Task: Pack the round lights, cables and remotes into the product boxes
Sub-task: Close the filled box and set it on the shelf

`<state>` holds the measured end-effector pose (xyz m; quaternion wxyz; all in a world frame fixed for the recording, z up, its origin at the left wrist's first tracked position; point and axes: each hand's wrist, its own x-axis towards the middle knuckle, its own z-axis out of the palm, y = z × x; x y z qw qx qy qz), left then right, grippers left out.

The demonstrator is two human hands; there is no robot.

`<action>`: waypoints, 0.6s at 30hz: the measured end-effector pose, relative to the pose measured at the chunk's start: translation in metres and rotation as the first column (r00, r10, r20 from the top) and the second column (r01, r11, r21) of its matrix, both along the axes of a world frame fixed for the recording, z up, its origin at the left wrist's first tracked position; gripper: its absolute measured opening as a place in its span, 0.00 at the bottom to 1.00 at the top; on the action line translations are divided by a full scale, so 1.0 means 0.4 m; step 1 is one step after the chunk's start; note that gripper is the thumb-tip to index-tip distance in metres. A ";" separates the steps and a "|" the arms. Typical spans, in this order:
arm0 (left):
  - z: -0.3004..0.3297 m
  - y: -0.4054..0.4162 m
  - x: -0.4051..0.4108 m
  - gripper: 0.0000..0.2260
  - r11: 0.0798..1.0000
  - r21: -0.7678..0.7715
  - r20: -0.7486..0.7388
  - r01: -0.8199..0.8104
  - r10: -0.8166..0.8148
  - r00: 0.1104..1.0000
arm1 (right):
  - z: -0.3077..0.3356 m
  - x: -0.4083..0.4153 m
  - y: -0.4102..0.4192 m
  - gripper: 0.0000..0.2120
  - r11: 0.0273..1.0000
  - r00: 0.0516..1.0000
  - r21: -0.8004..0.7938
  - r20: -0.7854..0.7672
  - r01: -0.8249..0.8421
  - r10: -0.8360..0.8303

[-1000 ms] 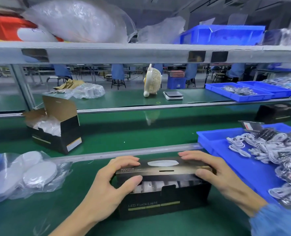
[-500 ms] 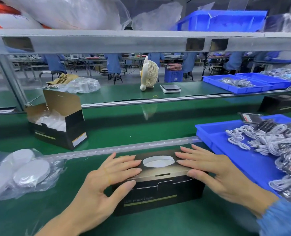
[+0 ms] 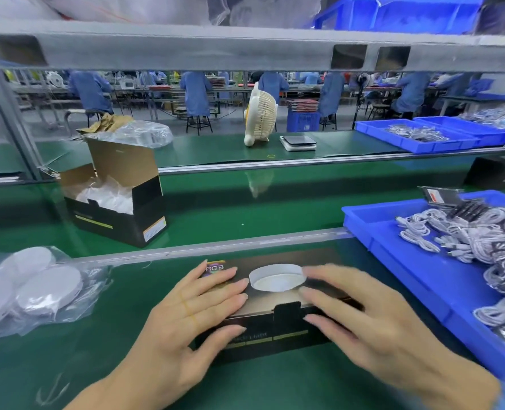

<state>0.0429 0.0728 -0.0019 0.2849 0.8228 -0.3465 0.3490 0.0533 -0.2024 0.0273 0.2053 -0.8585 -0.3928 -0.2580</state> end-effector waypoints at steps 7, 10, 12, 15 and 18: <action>0.004 -0.006 -0.011 0.13 0.998 -0.058 -0.065 -0.009 0.005 0.998 | -0.004 0.046 0.059 0.06 0.991 0.917 -0.036 0.375 -0.128 0.132; 0.013 -0.008 -0.019 0.13 0.997 -0.081 -0.103 -0.001 -0.007 0.995 | -0.016 0.048 0.057 0.04 0.981 0.896 0.010 0.411 -0.191 0.171; 0.014 -0.009 -0.024 0.13 0.996 -0.085 -0.115 -0.006 -0.004 0.993 | -0.023 0.049 0.058 0.03 0.975 0.901 0.034 0.390 -0.222 0.191; 0.019 -0.015 -0.021 0.13 0.997 -0.066 -0.117 -0.030 0.022 0.993 | -0.007 0.039 0.069 0.05 0.972 0.989 0.203 0.112 -0.115 0.093; 0.032 -0.012 -0.017 0.13 1.000 -0.026 -0.142 -0.010 0.007 0.990 | 0.038 0.025 0.076 0.05 0.999 1.000 0.046 -0.001 -0.008 0.008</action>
